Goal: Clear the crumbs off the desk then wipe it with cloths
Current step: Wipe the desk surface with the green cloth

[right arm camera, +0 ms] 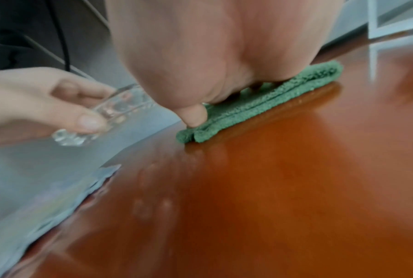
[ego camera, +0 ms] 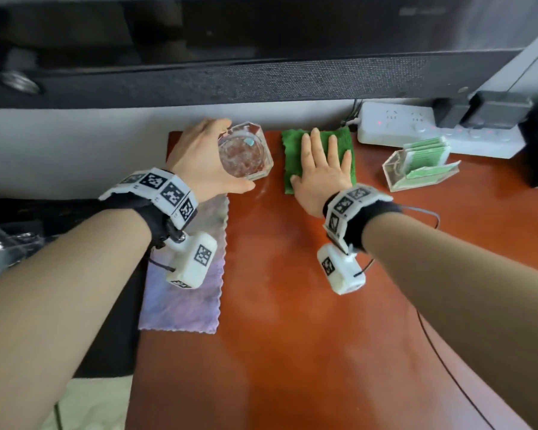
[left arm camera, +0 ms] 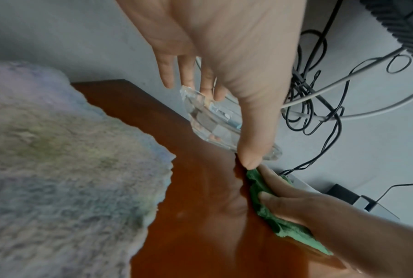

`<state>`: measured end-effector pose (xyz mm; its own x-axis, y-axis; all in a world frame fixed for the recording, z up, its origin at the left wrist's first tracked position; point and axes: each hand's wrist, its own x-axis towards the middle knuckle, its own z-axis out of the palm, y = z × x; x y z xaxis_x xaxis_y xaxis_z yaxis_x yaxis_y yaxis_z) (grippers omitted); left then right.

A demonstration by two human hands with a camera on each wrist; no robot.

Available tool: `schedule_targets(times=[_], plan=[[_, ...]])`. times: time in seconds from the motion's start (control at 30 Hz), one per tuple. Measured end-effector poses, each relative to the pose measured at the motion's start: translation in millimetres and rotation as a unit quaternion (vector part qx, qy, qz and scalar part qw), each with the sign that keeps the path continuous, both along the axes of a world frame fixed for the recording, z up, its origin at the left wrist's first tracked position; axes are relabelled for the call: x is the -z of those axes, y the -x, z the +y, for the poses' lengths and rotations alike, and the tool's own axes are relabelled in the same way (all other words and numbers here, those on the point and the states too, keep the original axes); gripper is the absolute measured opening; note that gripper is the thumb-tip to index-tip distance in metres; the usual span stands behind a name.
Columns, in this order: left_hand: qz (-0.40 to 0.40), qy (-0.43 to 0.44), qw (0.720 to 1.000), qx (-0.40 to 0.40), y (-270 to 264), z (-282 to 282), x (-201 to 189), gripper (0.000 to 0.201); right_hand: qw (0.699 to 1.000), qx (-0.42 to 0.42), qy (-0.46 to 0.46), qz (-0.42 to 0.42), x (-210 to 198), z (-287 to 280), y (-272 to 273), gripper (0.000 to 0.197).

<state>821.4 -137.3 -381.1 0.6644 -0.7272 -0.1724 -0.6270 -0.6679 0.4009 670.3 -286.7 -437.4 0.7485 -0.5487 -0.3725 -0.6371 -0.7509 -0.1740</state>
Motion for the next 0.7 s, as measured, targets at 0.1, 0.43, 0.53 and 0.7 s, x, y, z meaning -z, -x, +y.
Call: schedule_targets(times=[0.1, 0.43, 0.53, 0.7], plan=[[0.009, 0.013, 1.000, 0.001, 0.4, 6.9, 0.8, 0.109, 1.000, 0.007, -0.006, 0.001, -2.3, -5.7, -7.2, 0.075], [0.007, 0.003, 1.000, 0.030, 14.6, -12.0, -0.7, 0.112, 0.997, -0.065, -0.008, 0.028, -12.0, 56.8, 106.6, 0.074], [0.001, -0.006, 0.999, 0.041, 17.1, -17.4, -1.4, 0.112, 0.999, -0.051, -0.008, 0.015, -8.2, 55.3, 101.7, 0.075], [-0.005, -0.012, 0.999, 0.052, 19.7, -14.7, 3.0, 0.113, 0.999, -0.034, 0.014, 0.003, -5.5, 19.1, 59.4, 0.076]])
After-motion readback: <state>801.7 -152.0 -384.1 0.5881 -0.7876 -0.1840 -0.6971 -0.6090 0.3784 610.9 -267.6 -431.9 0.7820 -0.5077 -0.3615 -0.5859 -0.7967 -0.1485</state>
